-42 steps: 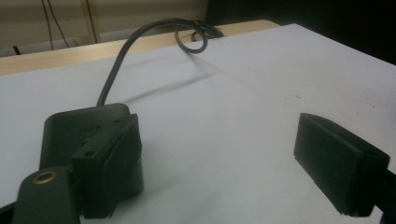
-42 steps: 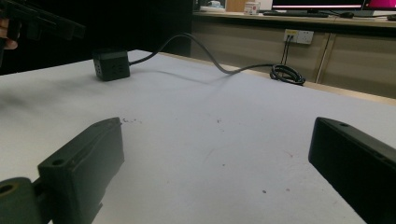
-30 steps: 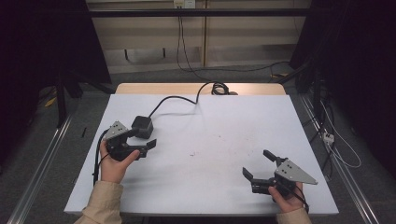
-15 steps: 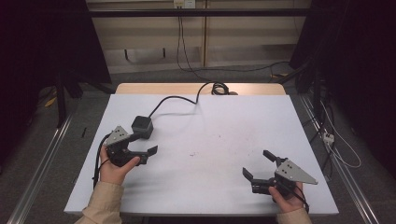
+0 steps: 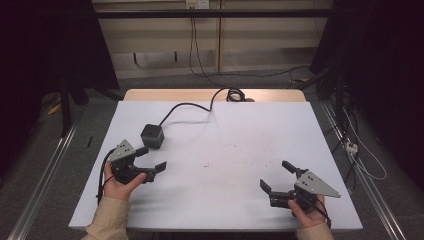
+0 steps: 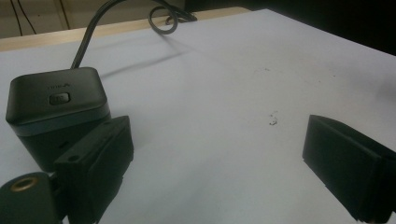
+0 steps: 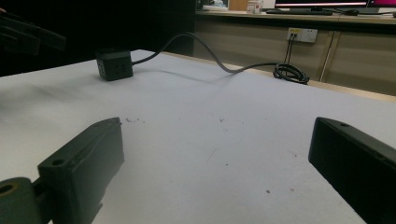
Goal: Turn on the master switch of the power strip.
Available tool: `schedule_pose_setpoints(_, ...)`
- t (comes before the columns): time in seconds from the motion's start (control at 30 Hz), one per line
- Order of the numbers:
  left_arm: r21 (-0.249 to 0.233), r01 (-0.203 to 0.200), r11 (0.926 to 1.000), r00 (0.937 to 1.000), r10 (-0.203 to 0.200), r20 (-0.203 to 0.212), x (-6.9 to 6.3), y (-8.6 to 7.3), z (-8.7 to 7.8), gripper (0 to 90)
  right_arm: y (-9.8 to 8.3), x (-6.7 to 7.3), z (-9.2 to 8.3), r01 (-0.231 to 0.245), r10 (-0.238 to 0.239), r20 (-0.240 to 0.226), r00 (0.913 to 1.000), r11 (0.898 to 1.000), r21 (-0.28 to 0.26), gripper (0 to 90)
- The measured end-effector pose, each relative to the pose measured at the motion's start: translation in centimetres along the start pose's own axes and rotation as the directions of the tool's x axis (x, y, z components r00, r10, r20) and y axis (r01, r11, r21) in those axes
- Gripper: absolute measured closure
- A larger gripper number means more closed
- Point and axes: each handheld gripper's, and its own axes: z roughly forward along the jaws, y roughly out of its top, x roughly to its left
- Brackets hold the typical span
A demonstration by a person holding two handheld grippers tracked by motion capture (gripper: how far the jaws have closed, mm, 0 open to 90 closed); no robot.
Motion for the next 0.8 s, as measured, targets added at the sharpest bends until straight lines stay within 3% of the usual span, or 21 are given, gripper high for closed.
schedule_pose_setpoints(0.8,0.010,-0.006,0.9999,1.0000,0.006,-0.002,-0.1,-1.9,-1.3,8.1,0.0,0.0,0.0,0.000,0.000,0.002,1.0000,1.000,-0.002,2.9)
